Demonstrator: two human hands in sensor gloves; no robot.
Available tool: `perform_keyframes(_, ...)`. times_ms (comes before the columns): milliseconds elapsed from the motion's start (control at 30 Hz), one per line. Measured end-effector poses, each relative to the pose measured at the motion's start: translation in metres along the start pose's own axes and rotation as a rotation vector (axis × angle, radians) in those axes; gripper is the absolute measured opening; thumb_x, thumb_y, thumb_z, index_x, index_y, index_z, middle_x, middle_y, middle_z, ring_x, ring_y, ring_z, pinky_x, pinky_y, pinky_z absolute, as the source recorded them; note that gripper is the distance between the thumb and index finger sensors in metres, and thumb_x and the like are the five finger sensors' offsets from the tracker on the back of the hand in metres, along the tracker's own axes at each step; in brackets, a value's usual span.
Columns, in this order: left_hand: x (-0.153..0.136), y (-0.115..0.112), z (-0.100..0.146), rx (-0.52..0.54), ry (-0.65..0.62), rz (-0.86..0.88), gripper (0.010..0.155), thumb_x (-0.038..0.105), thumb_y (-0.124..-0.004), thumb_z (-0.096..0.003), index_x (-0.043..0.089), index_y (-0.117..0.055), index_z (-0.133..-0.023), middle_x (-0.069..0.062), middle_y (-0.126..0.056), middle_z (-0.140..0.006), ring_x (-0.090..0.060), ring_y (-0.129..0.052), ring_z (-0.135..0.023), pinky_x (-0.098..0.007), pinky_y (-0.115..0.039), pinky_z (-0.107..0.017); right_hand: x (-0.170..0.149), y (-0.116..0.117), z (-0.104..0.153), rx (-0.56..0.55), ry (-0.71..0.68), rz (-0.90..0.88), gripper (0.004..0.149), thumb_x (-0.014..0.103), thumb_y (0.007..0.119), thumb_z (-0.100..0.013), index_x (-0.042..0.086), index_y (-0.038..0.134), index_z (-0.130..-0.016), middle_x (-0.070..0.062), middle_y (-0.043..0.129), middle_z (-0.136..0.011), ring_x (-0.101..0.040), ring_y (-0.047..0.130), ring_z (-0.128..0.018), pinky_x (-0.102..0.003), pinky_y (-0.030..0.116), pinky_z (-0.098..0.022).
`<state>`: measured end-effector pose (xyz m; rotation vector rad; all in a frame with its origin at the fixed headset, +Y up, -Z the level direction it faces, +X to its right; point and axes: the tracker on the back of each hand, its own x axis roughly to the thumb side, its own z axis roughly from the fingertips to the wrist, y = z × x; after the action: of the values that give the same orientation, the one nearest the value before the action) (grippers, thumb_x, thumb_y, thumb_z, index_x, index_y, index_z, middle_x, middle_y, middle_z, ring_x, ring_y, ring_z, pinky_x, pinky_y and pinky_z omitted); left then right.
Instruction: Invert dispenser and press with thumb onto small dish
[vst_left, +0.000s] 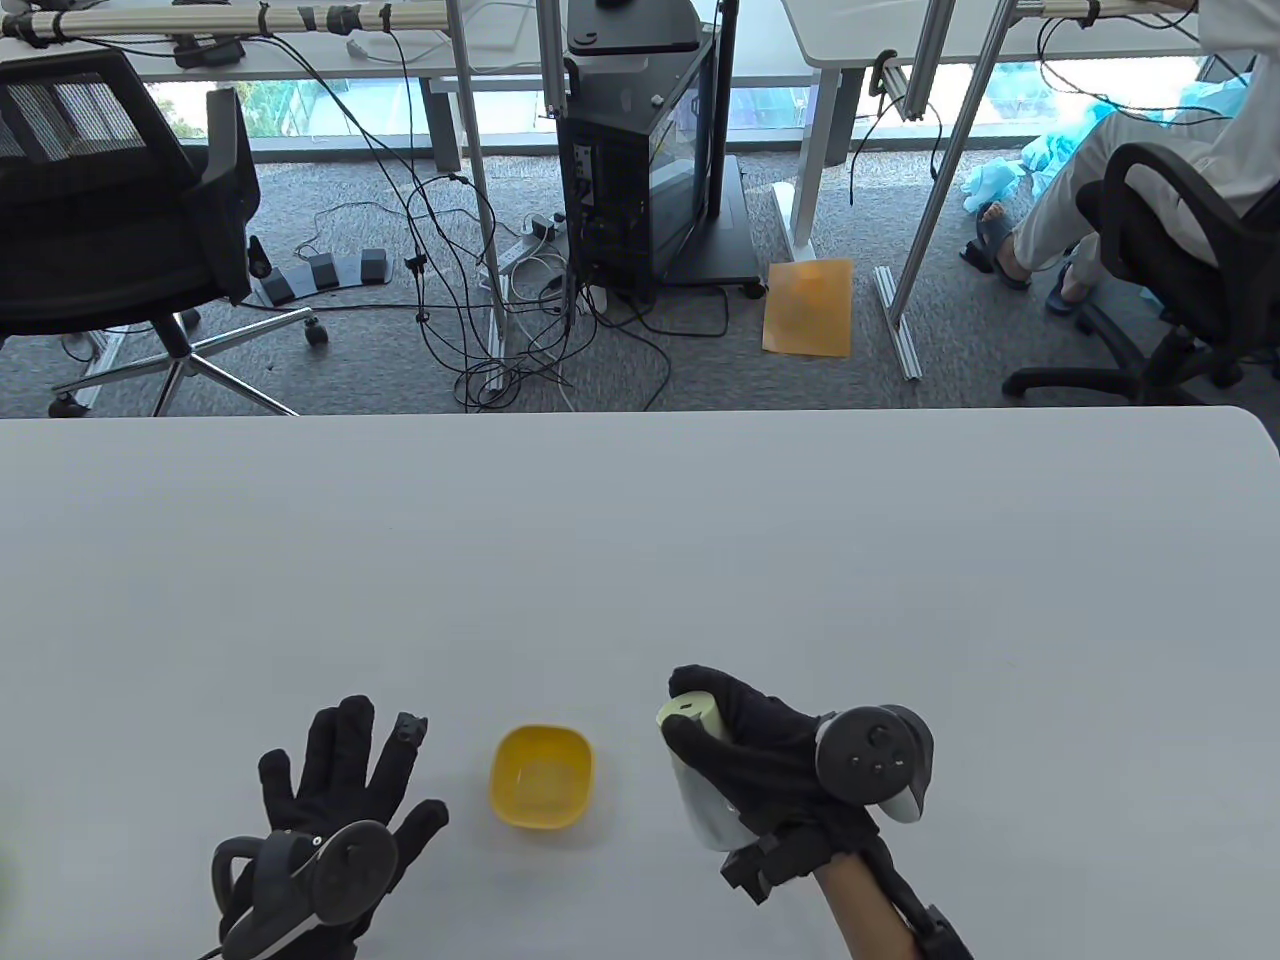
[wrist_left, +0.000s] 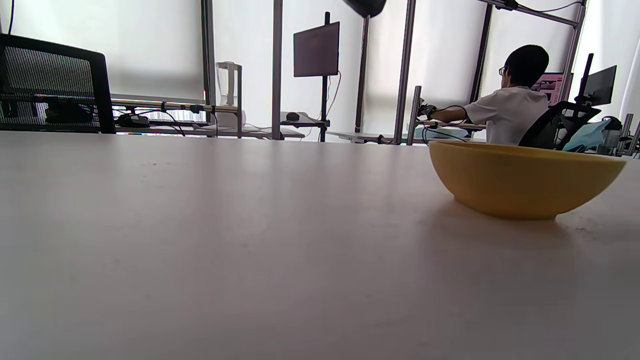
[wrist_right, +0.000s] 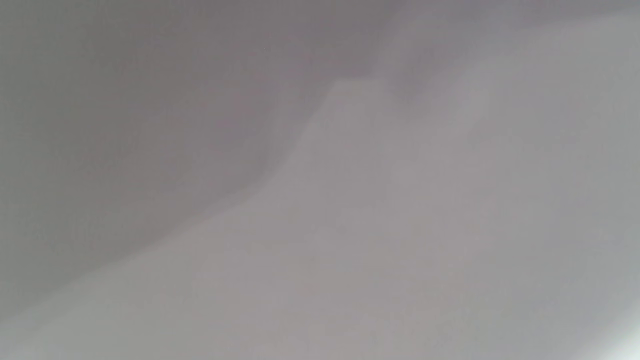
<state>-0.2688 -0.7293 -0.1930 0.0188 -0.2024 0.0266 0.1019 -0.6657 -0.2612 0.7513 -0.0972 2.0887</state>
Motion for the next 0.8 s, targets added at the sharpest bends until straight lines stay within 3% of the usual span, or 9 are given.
perform_keyframes(200,0.001,0.003,0.002,0.018,-0.002,-0.001,0.078,0.071,-0.037,-0.0560,0.031,-0.037,-0.124,-0.024,-0.030,-0.128,-0.051,-0.037,-0.117,-0.080,-0.034,-0.071,0.040,0.006,-0.044,0.359,0.086,0.240,0.076,0.054,0.074,-0.061,-0.013,0.075,-0.096,-0.034,0.089,-0.076,-0.040,0.103,-0.050,-0.051,0.089,-0.031)
perform_keyframes(433,0.001,0.007,0.005,0.041,-0.008,0.007,0.078,0.071,-0.037,-0.0561,0.031,-0.037,-0.124,-0.024,-0.030,-0.128,-0.051,-0.037,-0.117,-0.080,-0.034,-0.071,0.068,0.038,-0.090,0.777,0.243,0.427,0.077,0.053,0.075,-0.061,-0.016,0.075,-0.096,-0.036,0.089,-0.075,-0.042,0.103,-0.049,-0.052,0.089,-0.031)
perform_keyframes(600,0.000,0.007,0.005,0.045,-0.006,0.007,0.078,0.071,-0.037,-0.0561,0.031,-0.037,-0.124,-0.024,-0.030,-0.128,-0.051,-0.037,-0.117,-0.080,-0.034,-0.071,0.071,0.064,-0.111,0.967,0.344,0.463,0.078,0.051,0.075,-0.061,-0.018,0.075,-0.096,-0.038,0.088,-0.075,-0.043,0.102,-0.049,-0.053,0.088,-0.031)
perform_keyframes(800,-0.002,0.008,0.005,0.047,-0.001,0.012,0.078,0.071,-0.037,-0.0560,0.031,-0.037,-0.123,-0.024,-0.030,-0.128,-0.051,-0.037,-0.117,-0.080,-0.034,-0.071,0.064,0.092,-0.125,1.098,0.436,0.491,0.078,0.050,0.076,-0.062,-0.020,0.075,-0.096,-0.040,0.089,-0.074,-0.045,0.103,-0.048,-0.055,0.088,-0.030)
